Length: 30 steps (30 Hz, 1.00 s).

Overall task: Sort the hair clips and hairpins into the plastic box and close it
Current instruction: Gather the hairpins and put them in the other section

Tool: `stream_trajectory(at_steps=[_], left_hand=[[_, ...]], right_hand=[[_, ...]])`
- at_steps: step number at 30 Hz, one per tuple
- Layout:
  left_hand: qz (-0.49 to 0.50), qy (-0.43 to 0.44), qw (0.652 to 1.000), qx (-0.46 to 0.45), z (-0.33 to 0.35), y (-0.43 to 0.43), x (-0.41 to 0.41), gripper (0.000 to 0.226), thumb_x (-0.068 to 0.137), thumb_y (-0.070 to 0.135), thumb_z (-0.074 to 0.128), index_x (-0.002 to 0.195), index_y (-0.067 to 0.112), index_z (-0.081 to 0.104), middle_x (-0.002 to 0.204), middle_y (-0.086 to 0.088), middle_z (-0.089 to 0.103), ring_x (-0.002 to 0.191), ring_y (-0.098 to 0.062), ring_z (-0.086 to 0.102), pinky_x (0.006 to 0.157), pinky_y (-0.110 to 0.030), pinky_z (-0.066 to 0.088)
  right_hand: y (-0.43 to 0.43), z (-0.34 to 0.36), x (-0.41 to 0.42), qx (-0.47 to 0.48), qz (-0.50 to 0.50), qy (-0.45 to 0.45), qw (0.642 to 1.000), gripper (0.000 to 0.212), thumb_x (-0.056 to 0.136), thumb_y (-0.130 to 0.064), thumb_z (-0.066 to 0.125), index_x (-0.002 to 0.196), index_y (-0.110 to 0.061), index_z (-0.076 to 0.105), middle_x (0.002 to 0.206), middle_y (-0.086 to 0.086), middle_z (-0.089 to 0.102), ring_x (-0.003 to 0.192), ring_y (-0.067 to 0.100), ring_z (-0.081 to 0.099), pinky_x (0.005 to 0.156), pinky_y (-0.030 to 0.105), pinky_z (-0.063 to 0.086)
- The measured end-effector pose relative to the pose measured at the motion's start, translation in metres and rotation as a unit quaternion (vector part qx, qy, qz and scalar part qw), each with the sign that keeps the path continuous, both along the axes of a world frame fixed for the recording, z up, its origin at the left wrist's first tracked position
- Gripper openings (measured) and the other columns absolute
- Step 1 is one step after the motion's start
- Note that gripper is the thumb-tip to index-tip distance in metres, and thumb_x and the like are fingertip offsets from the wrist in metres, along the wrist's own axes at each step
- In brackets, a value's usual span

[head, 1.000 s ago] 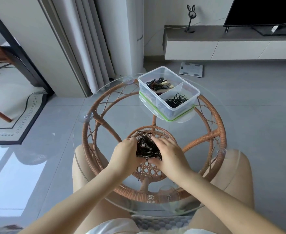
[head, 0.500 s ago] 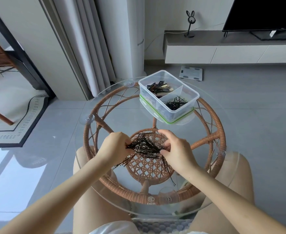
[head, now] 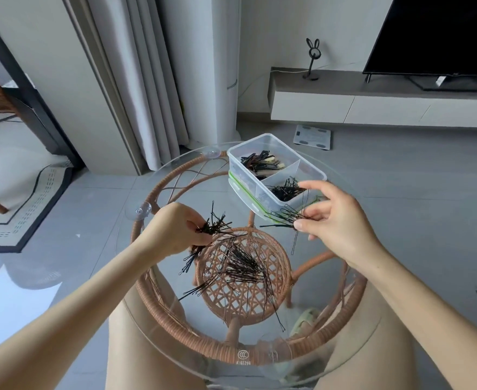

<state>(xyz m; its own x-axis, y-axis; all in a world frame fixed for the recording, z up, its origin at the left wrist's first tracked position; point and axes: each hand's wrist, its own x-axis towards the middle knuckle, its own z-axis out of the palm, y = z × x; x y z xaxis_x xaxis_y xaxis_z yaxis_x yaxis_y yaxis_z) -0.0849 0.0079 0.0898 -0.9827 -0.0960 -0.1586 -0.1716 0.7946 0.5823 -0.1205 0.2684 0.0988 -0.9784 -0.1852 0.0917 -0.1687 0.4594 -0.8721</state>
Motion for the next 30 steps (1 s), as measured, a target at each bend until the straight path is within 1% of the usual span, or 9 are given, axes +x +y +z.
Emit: stream_trajectory(at_steps=[4, 7, 10, 14, 16, 21, 25, 28, 30], left_hand=[[0.002, 0.004, 1.000, 0.010, 0.005, 0.000, -0.006, 0.020, 0.068, 0.025, 0.077, 0.086, 0.015, 0.077, 0.072, 0.000, 0.075, 0.069, -0.021, 0.071, 0.071, -0.036, 0.059], [-0.002, 0.004, 1.000, 0.014, 0.008, 0.000, -0.009, 0.020, 0.069, 0.024, 0.076, 0.087, 0.016, 0.077, 0.073, 0.001, 0.075, 0.068, -0.019, 0.071, 0.070, -0.037, 0.059], [0.000, 0.002, 1.000, 0.027, 0.012, 0.002, -0.010, 0.019, 0.068, 0.024, 0.076, 0.086, 0.017, 0.077, 0.071, 0.002, 0.075, 0.067, -0.020, 0.071, 0.068, -0.038, 0.059], [-0.003, 0.001, 1.000, 0.027, 0.019, 0.003, -0.012, 0.021, 0.069, 0.026, 0.077, 0.088, 0.020, 0.076, 0.074, 0.002, 0.076, 0.068, -0.019, 0.072, 0.071, -0.038, 0.059], [-0.015, 0.002, 1.000, 0.014, 0.023, 0.005, -0.015, 0.020, 0.069, 0.027, 0.077, 0.088, 0.020, 0.075, 0.075, 0.001, 0.076, 0.070, -0.020, 0.071, 0.072, -0.038, 0.058], [-0.058, 0.020, 0.998, -0.019, 0.038, 0.016, -0.031, 0.015, 0.072, 0.027, 0.075, 0.086, 0.021, 0.075, 0.075, -0.002, 0.075, 0.066, -0.019, 0.065, 0.068, -0.032, 0.054], [-0.105, 0.059, 0.992, -0.042, 0.047, 0.041, -0.060, 0.015, 0.074, 0.024, 0.072, 0.083, 0.012, 0.074, 0.070, -0.010, 0.070, 0.056, -0.019, 0.051, 0.056, -0.028, 0.047], [-0.125, 0.091, 0.986, -0.055, 0.050, 0.068, -0.088, 0.018, 0.075, 0.020, 0.069, 0.076, 0.002, 0.069, 0.059, -0.010, 0.049, 0.053, -0.020, 0.034, 0.048, -0.025, 0.029], [-0.142, 0.097, 0.982, -0.080, 0.050, 0.087, -0.108, 0.020, 0.075, 0.018, 0.067, 0.069, -0.001, 0.065, 0.060, -0.009, 0.044, 0.056, -0.021, 0.032, 0.051, -0.025, 0.027]], right_hand=[[0.011, 0.028, -0.046, 0.008, -0.015, 0.040, 0.999, 0.061, 0.066, 0.004, 0.075, 0.107, -0.038, 0.056, 0.072, 0.008, 0.067, 0.048, 0.006, 0.057, 0.048, 0.020, 0.050], [0.008, 0.039, -0.090, 0.136, 0.012, 0.067, 0.988, 0.062, 0.068, 0.003, 0.074, 0.117, -0.030, 0.055, 0.074, 0.004, 0.065, 0.064, 0.015, 0.060, 0.069, 0.029, 0.051], [-0.008, 0.034, -0.122, 0.256, 0.071, 0.059, 0.962, 0.063, 0.071, 0.005, 0.070, 0.122, -0.027, 0.052, 0.079, 0.004, 0.064, 0.078, 0.022, 0.061, 0.078, 0.032, 0.049], [-0.030, 0.016, -0.137, 0.302, 0.180, -0.006, 0.936, 0.064, 0.072, 0.011, 0.064, 0.124, -0.024, 0.052, 0.088, 0.009, 0.067, 0.088, 0.023, 0.064, 0.080, 0.034, 0.049], [-0.032, 0.007, -0.138, 0.316, 0.207, -0.034, 0.925, 0.054, 0.073, 0.009, 0.063, 0.118, -0.020, 0.056, 0.088, 0.006, 0.067, 0.090, 0.022, 0.065, 0.082, 0.037, 0.051], [-0.020, 0.001, -0.137, 0.339, 0.177, -0.005, 0.924, 0.013, 0.078, -0.008, 0.066, 0.087, -0.016, 0.069, 0.094, 0.002, 0.070, 0.088, 0.016, 0.063, 0.084, 0.034, 0.051], [-0.001, 0.002, -0.133, 0.348, 0.140, 0.014, 0.927, 0.019, 0.086, -0.011, 0.056, 0.094, -0.010, 0.073, 0.102, 0.004, 0.072, 0.095, 0.016, 0.063, 0.089, 0.029, 0.047], [0.014, 0.002, -0.126, 0.334, 0.090, 0.062, 0.936, 0.020, 0.087, -0.009, 0.051, 0.092, -0.003, 0.070, 0.102, 0.013, 0.071, 0.097, 0.027, 0.063, 0.090, 0.037, 0.049], [0.023, 0.004, -0.121, 0.305, 0.055, 0.113, 0.944, 0.019, 0.087, -0.006, 0.051, 0.092, -0.002, 0.070, 0.100, 0.015, 0.071, 0.095, 0.030, 0.063, 0.087, 0.041, 0.050]])
